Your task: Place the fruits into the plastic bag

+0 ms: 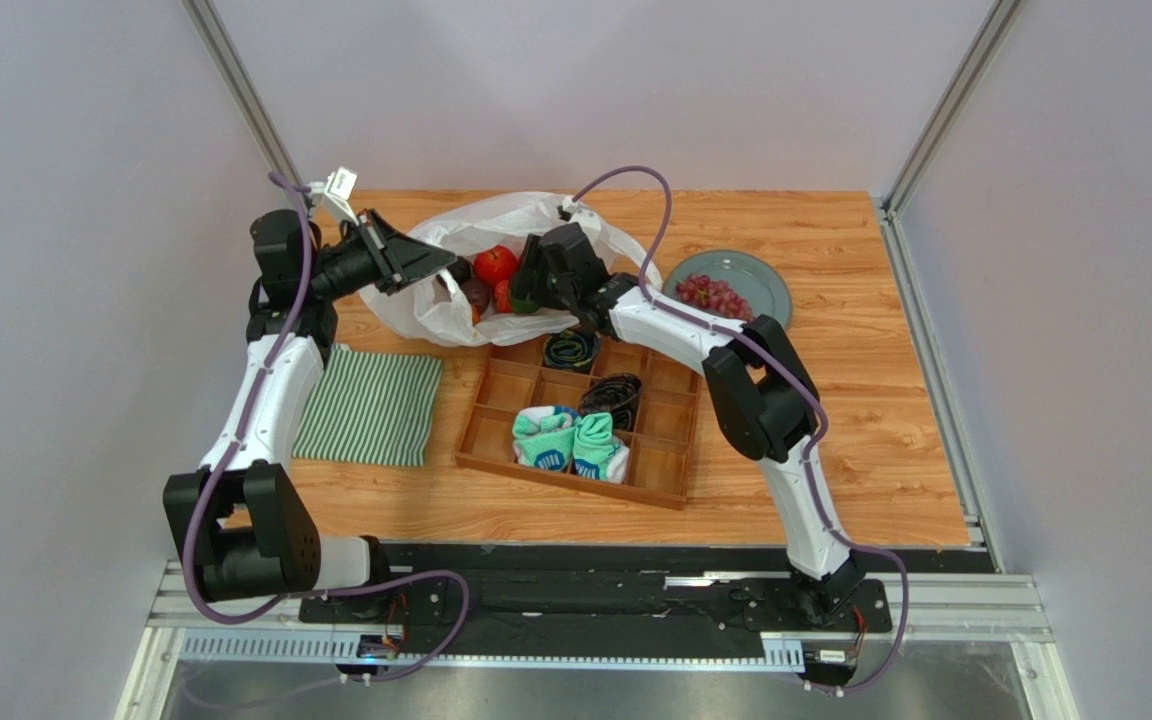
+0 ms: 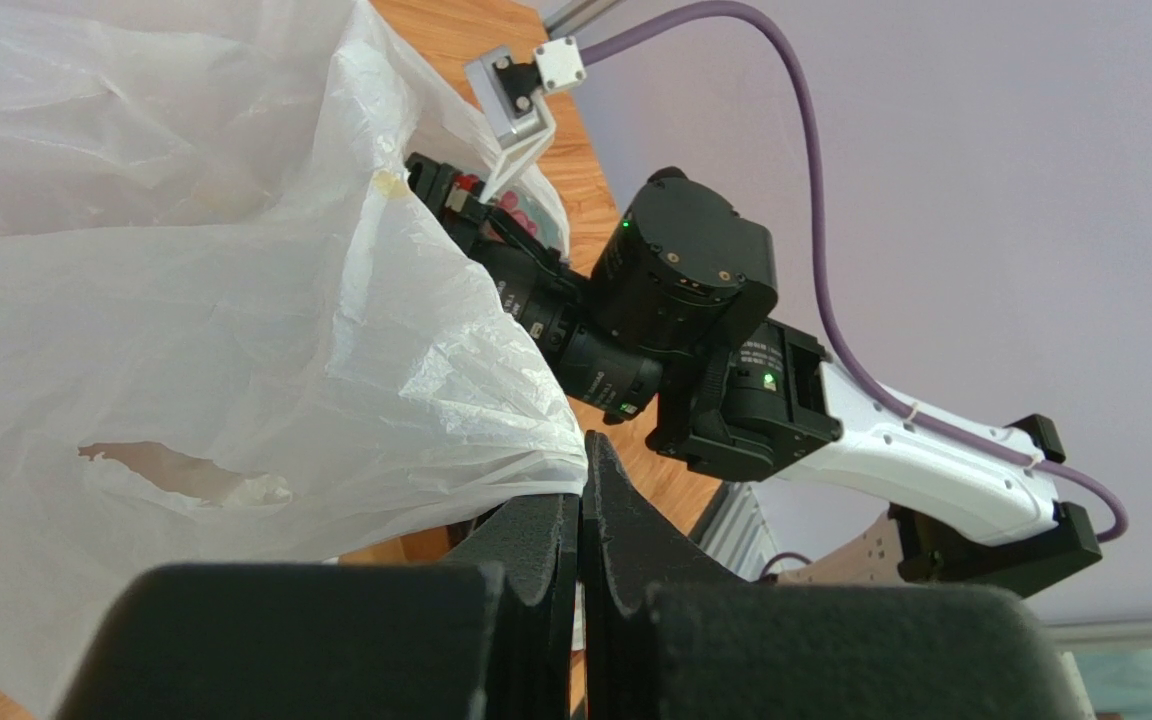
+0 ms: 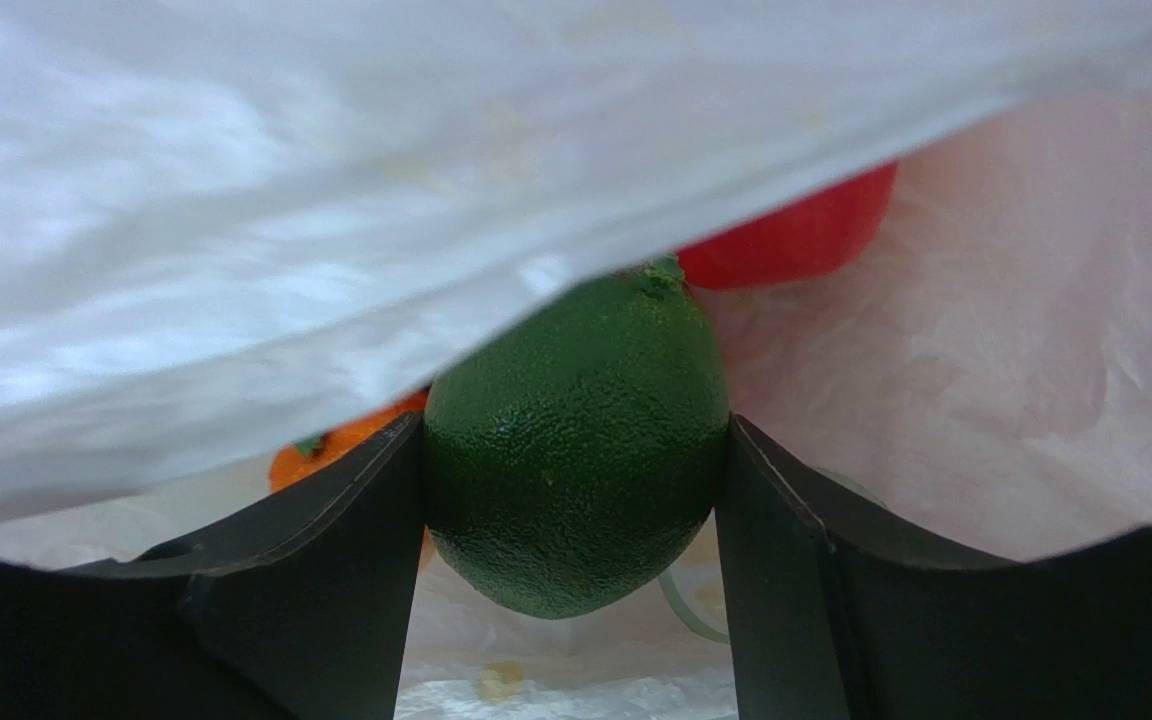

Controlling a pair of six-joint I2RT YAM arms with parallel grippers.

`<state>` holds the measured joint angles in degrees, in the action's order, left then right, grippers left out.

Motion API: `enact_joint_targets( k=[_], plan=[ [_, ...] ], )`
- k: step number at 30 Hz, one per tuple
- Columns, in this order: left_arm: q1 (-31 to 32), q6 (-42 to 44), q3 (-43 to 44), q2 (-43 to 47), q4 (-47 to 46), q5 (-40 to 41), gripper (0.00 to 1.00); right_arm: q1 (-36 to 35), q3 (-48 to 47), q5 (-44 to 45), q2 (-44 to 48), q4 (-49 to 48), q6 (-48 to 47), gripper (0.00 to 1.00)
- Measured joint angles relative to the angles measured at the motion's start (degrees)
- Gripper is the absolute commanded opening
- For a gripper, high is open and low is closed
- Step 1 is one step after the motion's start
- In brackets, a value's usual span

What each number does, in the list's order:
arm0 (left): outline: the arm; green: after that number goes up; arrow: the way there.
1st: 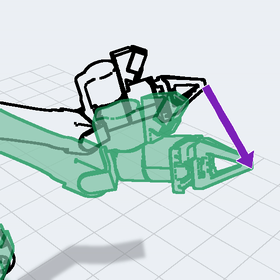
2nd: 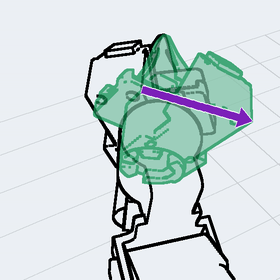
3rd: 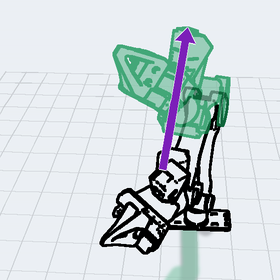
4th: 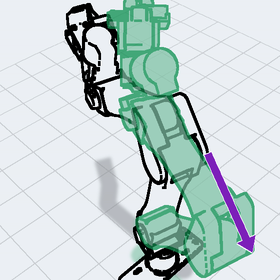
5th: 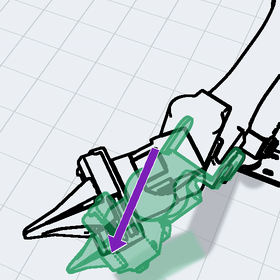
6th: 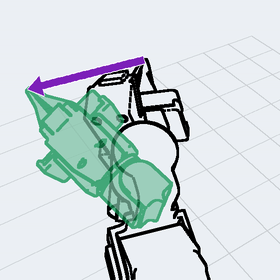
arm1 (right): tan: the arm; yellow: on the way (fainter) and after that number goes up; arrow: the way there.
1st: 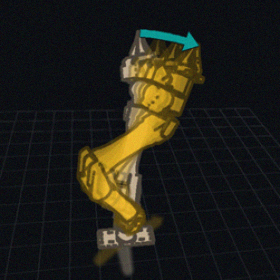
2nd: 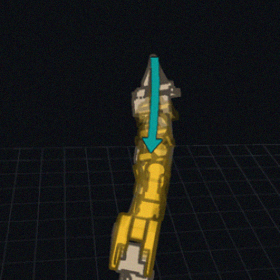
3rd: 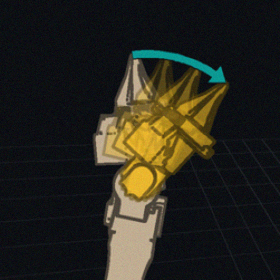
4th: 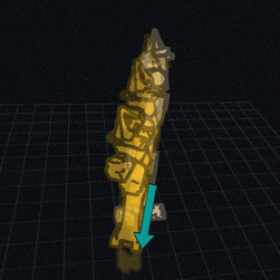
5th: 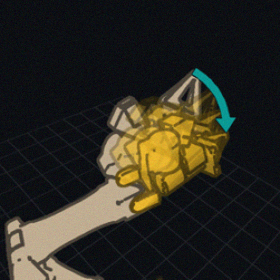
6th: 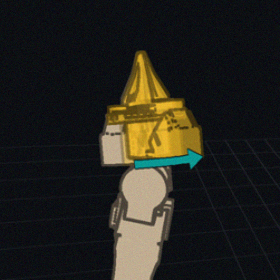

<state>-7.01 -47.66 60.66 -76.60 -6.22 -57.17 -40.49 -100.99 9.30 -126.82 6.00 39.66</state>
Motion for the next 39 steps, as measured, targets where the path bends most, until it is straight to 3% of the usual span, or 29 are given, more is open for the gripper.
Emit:
enact_joint_targets(
  k=[7,22,29,39],
  plan=[
    [0.00,-0.02,0.00,0.00,0.00,0.00,0.00,0.00,-5.92,-2.03,-3.78,2.84,-0.07,0.87],
    [0.00,-0.02,0.00,0.00,0.00,0.00,0.00,-0.20,-7.52,-3.13,-4.33,4.44,-0.81,0.92],
    [0.00,-0.02,0.00,0.00,0.00,-0.02,0.00,-0.20,-1.62,1.62,-1.16,4.66,-2.73,0.93],
    [0.00,-0.02,0.00,0.00,0.00,-0.02,0.00,-0.20,-0.59,7.15,4.15,4.52,-5.70,0.92]
  ],
)
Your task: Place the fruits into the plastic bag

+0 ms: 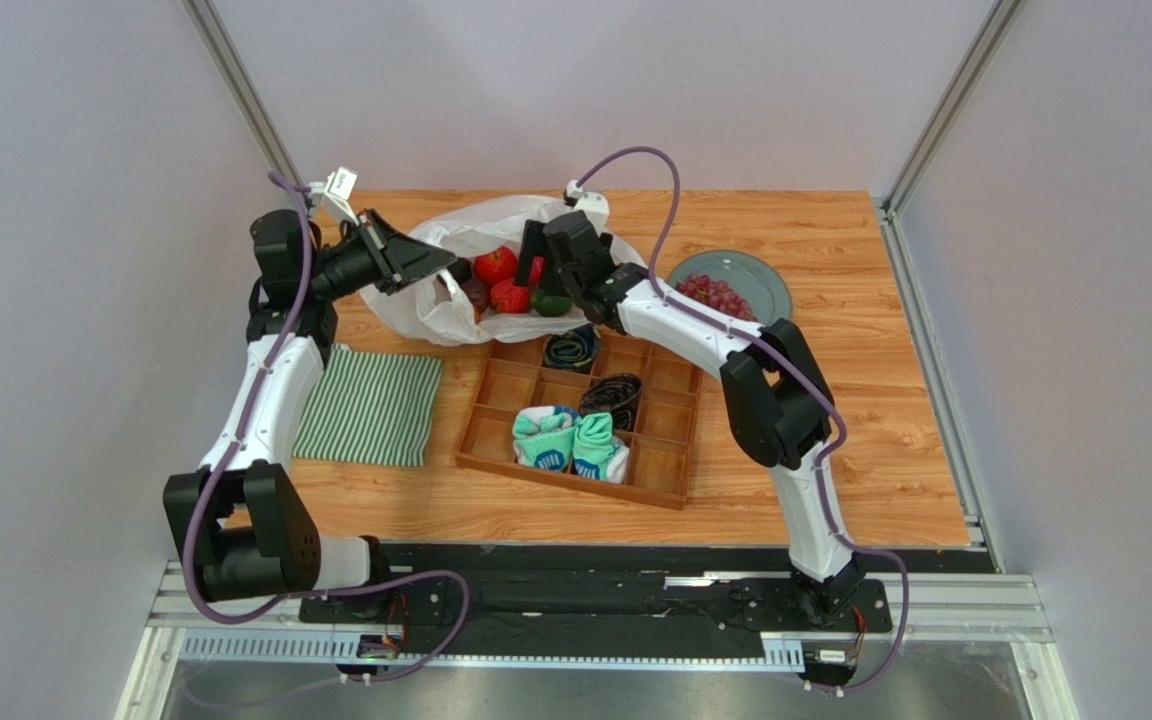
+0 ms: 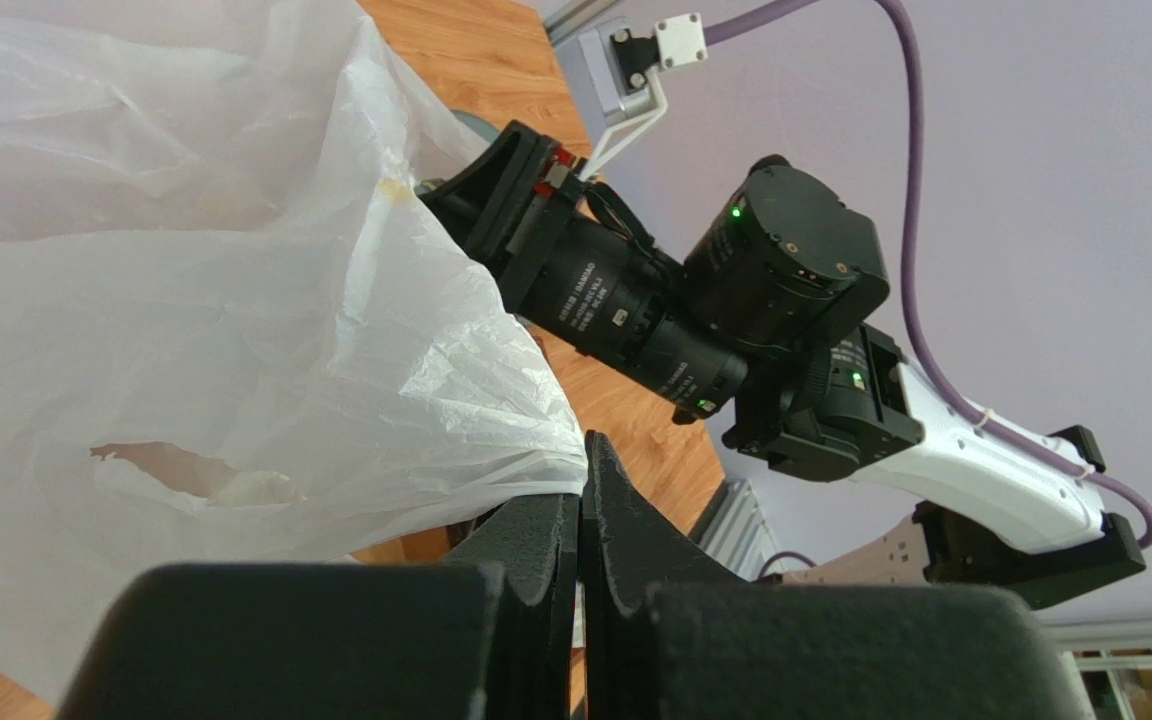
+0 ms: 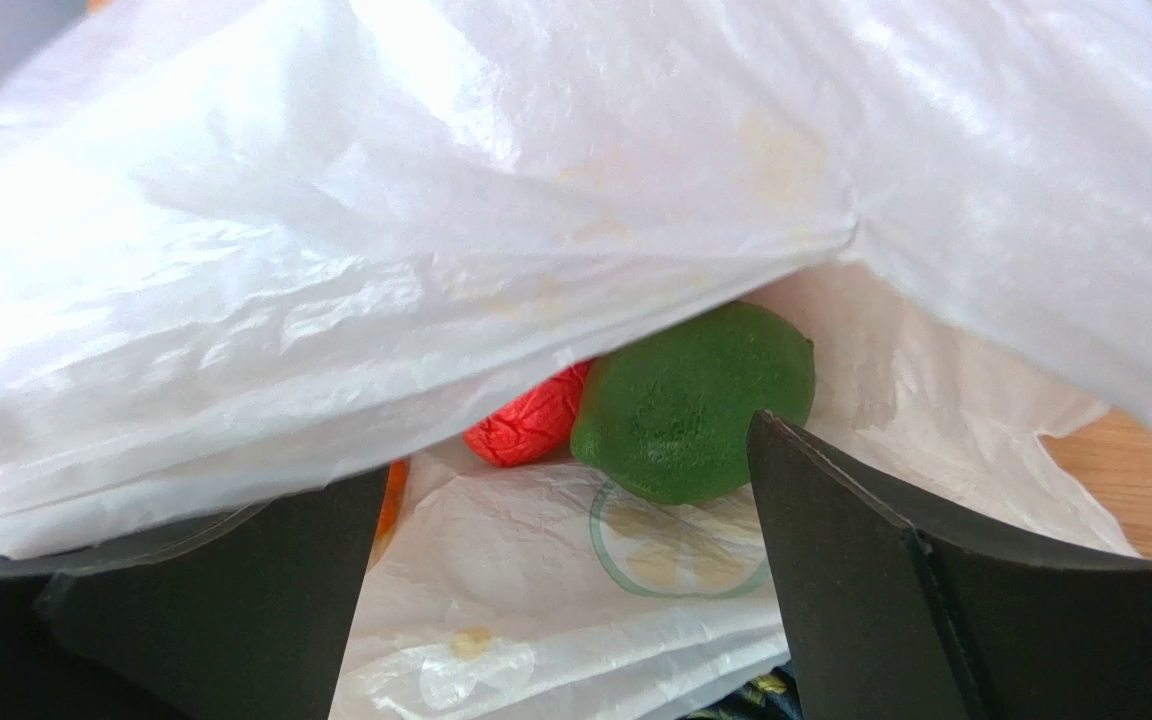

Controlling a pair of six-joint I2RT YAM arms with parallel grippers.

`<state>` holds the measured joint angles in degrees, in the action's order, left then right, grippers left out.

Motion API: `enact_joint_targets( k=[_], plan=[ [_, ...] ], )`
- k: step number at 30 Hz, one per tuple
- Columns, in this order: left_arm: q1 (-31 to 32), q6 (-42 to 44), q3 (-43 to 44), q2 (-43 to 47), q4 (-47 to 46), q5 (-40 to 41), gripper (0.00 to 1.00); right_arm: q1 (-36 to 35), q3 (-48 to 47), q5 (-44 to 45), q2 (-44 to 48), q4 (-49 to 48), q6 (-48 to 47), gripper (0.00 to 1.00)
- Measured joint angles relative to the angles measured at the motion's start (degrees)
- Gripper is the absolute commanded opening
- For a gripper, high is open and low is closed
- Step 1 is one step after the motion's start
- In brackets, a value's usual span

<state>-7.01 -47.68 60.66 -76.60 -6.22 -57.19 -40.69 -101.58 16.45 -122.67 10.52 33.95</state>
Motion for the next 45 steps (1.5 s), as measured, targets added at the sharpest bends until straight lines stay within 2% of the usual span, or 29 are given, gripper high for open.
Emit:
enact_joint_targets(
  k=[5,10,14,18,21,24,30,35,39,45],
  plan=[
    [0.00,0.00,0.00,0.00,0.00,-0.17,0.00,0.00,5.35,-0.98,4.17,-1.64,-2.01,0.89],
    [0.00,0.00,0.00,0.00,0.00,-0.22,0.00,-0.02,16.26,-6.16,11.85,-8.04,-5.64,0.86],
    [0.00,0.00,0.00,0.00,-0.02,-0.35,0.00,-0.07,25.20,-8.61,20.41,-11.74,-9.99,0.76],
    [0.00,0.00,0.00,0.00,-0.02,-0.37,0.00,0.24,28.96,-7.28,28.41,-11.15,-15.34,0.65],
    [0.00,-0.02,0.00,0.00,-0.02,-0.37,0.00,1.81,29.11,-5.25,32.63,-8.72,-18.36,0.63],
    [0.00,-0.02,0.00,0.00,-0.02,-0.37,0.00,6.60,29.18,-3.50,35.34,-4.72,-19.74,0.60],
    [0.00,0.00,0.00,0.00,-0.02,-0.35,0.00,21.27,29.75,-3.85,35.50,5.57,-18.93,0.54],
    [0.00,0.00,0.00,0.00,-0.02,-0.35,0.00,30.23,29.75,-6.38,32.50,11.19,-17.16,0.46],
    [0.00,0.00,0.00,0.00,0.00,-0.37,0.00,33.62,29.75,-8.70,26.84,14.36,-16.55,0.42],
    [0.00,0.02,0.00,0.00,0.00,-0.35,0.00,33.86,29.62,-10.51,20.13,16.57,-16.41,0.40]
  ],
)
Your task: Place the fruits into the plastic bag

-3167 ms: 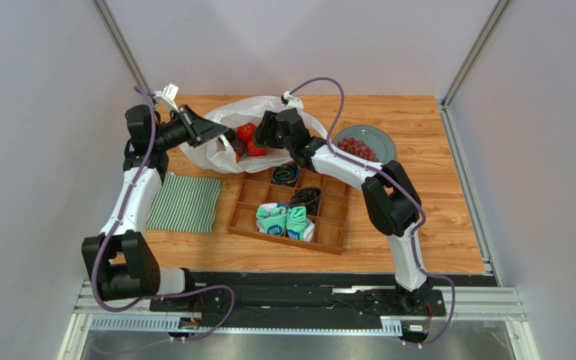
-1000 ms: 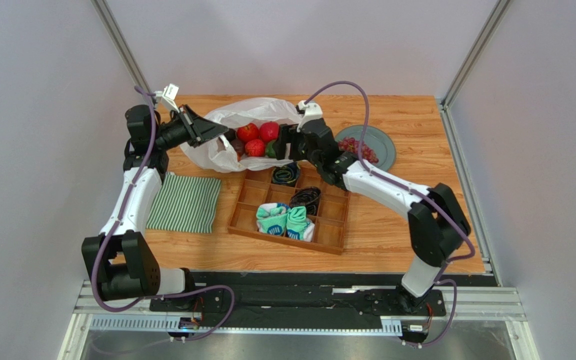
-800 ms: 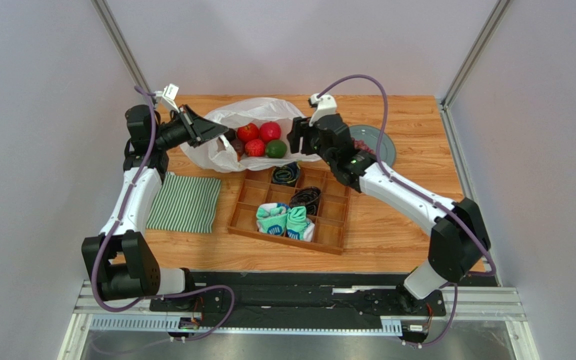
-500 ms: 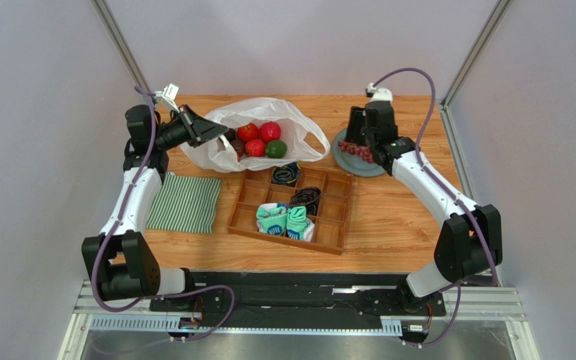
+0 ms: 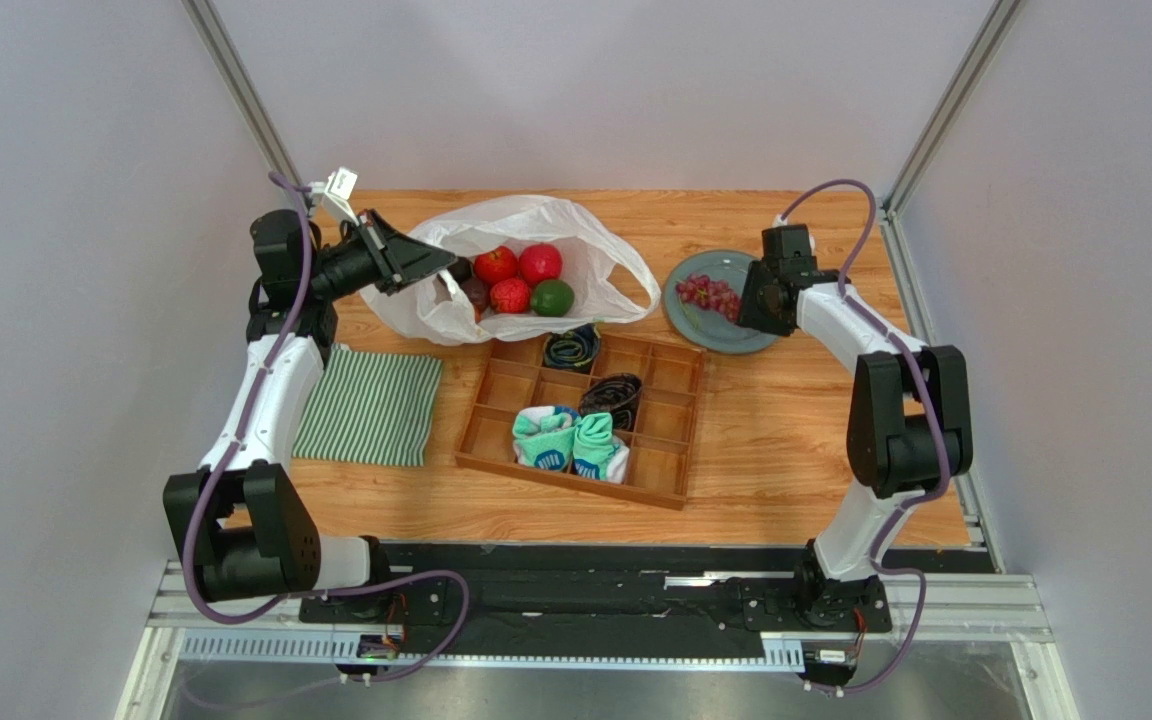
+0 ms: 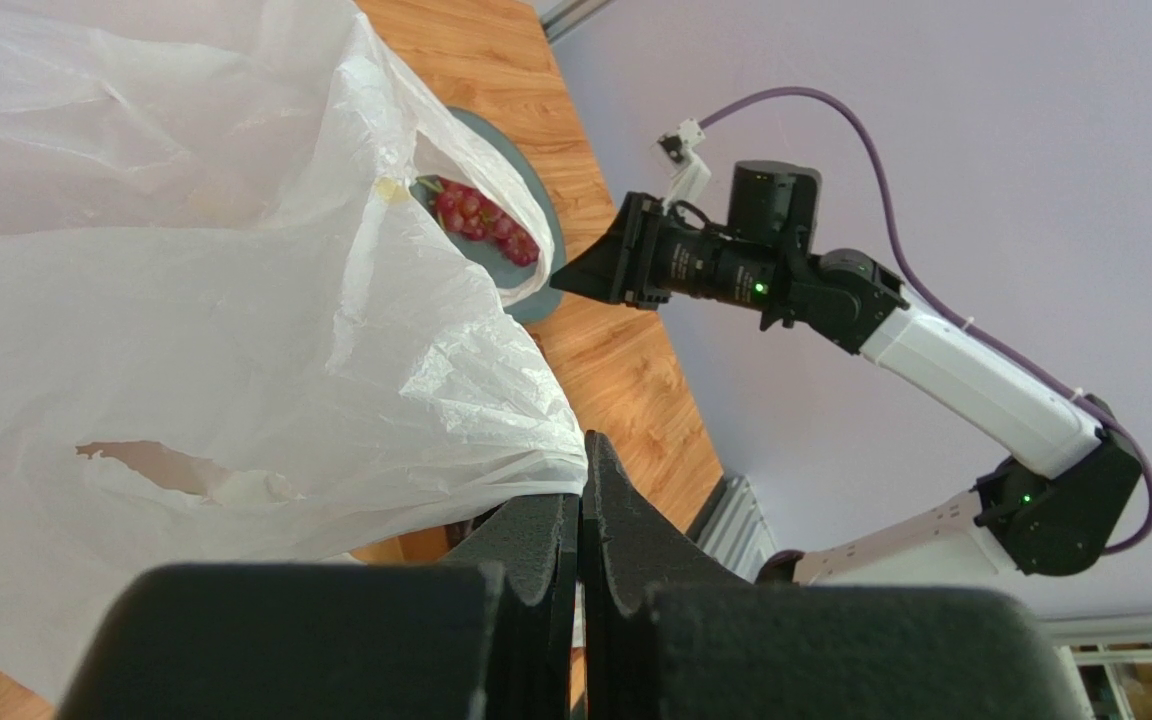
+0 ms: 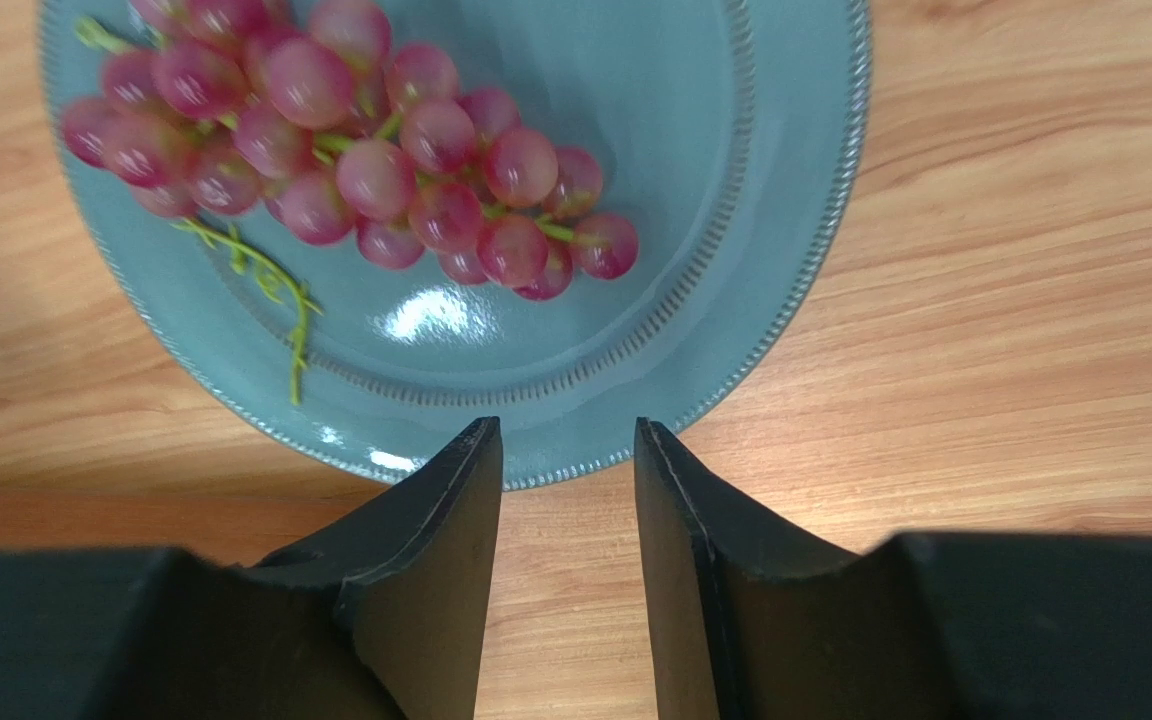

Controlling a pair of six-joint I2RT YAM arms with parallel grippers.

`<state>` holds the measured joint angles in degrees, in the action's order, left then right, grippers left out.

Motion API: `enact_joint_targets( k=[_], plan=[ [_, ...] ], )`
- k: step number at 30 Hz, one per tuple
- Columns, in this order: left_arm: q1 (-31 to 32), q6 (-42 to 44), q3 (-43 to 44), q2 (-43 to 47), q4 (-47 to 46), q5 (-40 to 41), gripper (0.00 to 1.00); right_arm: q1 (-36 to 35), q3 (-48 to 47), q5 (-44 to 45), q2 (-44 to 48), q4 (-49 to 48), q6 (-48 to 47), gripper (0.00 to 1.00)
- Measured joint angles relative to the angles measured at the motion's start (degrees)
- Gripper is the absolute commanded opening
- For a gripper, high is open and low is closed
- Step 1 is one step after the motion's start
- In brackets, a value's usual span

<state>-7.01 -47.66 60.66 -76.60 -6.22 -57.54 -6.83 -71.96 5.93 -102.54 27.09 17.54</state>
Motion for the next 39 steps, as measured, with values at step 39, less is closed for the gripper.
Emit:
enact_joint_targets(
  k=[39],
  plan=[
    [0.00,0.20,0.00,0.00,0.46,0.00,0.00,0.98,-10.38,-1.33,-10.99,-2.03,-5.25,0.04]
  ],
)
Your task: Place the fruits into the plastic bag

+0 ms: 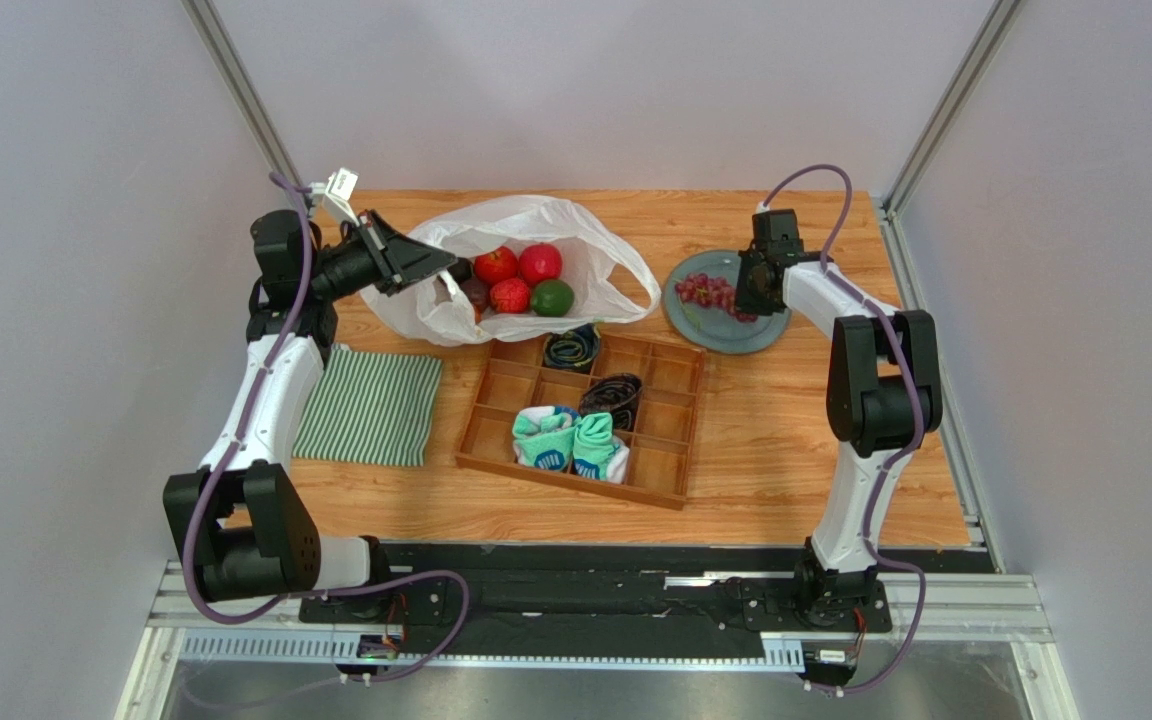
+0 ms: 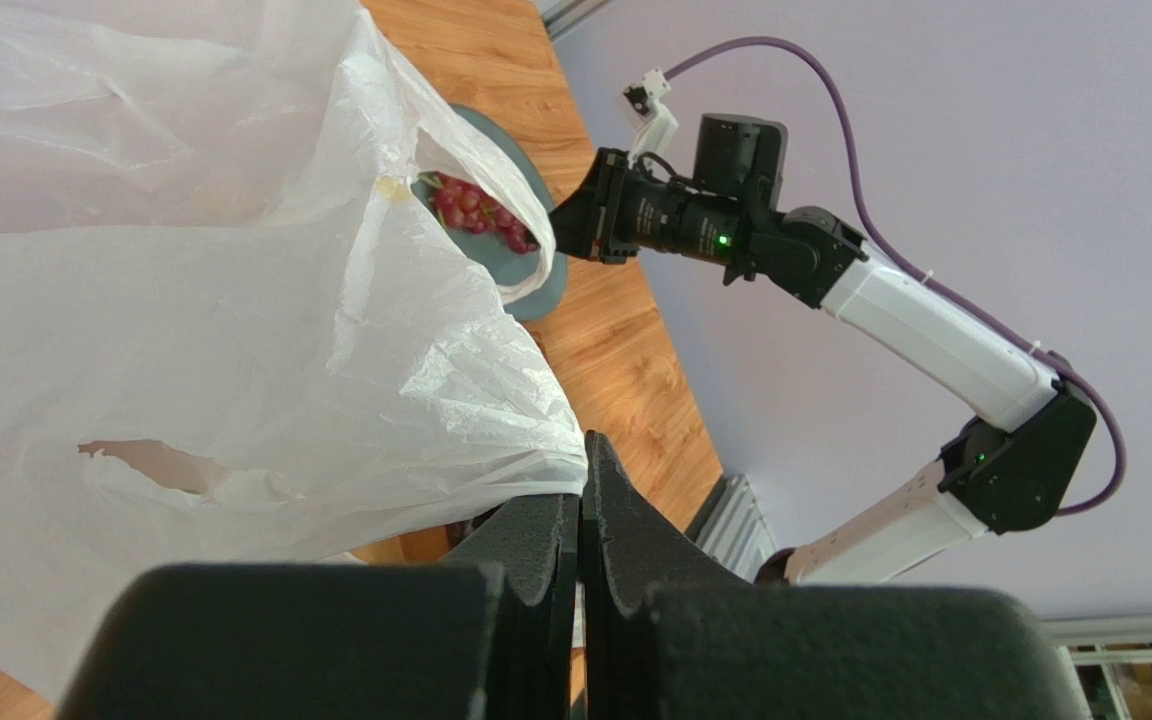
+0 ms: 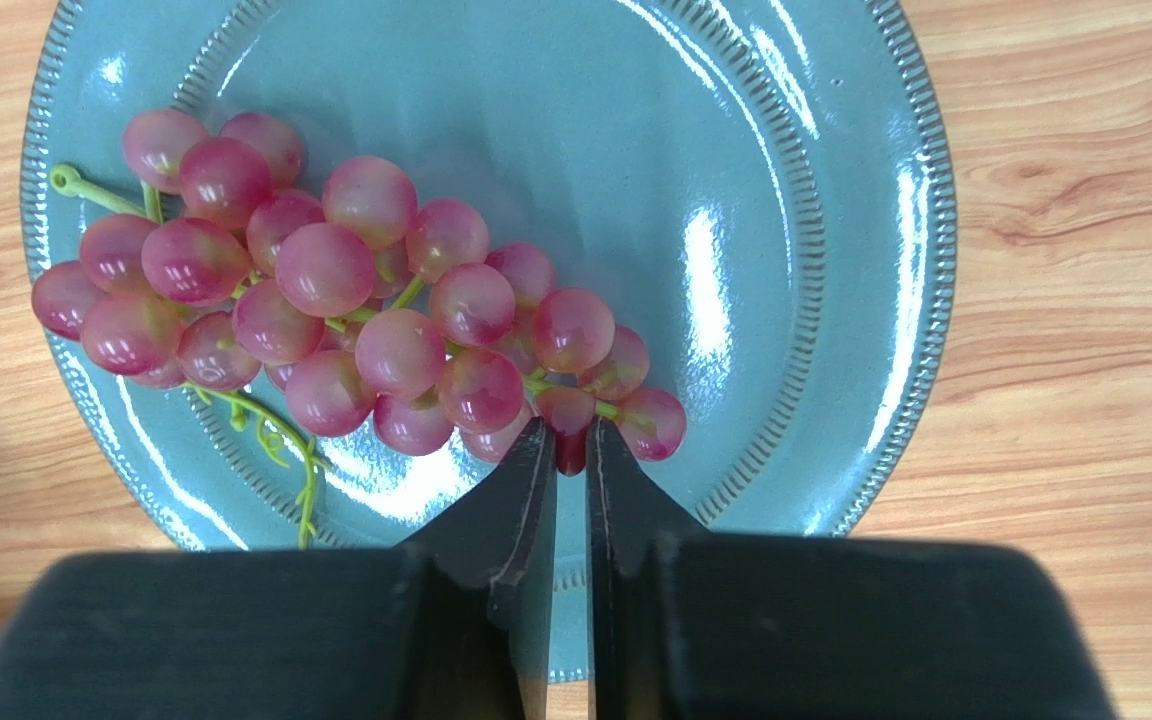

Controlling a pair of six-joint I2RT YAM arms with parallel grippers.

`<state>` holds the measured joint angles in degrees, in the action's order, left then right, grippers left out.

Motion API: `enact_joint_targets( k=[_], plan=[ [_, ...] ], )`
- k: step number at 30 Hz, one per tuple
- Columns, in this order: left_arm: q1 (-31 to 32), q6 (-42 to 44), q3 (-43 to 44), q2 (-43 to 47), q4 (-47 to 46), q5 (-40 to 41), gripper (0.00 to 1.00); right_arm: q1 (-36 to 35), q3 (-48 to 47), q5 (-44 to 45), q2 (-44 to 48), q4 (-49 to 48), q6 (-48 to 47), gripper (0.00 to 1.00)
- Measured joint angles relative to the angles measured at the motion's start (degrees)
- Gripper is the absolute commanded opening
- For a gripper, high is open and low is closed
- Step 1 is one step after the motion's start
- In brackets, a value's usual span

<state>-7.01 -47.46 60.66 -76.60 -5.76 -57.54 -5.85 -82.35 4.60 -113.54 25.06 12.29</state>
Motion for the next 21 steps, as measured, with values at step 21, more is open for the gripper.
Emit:
enact_joint_targets(
  k=[21],
  plan=[
    [-0.11,-0.02,0.00,0.00,-0.02,0.00,0.00,-2.25,5.95,2.36,29.49,0.17,-1.36,0.00]
  ],
)
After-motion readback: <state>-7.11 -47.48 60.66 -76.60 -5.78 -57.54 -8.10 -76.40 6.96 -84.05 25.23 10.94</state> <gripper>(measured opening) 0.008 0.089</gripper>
